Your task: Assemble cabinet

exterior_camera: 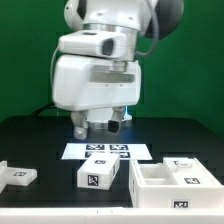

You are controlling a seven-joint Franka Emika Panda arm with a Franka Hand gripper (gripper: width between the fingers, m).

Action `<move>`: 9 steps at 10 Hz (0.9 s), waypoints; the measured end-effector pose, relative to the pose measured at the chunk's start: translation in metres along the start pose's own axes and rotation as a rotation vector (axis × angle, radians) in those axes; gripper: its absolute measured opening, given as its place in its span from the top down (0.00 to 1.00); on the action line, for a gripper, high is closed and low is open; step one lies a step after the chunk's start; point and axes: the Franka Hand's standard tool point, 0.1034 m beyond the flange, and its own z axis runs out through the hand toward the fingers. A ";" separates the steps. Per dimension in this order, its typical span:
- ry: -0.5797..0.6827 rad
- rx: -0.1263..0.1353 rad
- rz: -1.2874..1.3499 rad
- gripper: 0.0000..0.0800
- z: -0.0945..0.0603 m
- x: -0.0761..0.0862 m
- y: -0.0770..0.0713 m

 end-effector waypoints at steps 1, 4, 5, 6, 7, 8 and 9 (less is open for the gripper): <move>-0.008 0.016 0.043 0.00 0.003 -0.013 0.006; -0.027 0.043 0.166 0.00 -0.001 -0.005 0.005; -0.031 0.043 0.237 0.00 0.001 -0.007 0.006; 0.018 0.018 0.353 0.00 0.006 -0.019 0.015; 0.040 0.024 0.521 0.00 0.015 -0.046 0.023; 0.027 0.054 0.618 0.00 0.020 -0.068 0.033; 0.021 0.065 0.702 0.00 0.016 -0.069 0.048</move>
Offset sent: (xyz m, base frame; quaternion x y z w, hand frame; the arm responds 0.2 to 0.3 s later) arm 0.0000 0.0000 0.0000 0.0000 0.0000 0.1296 0.9916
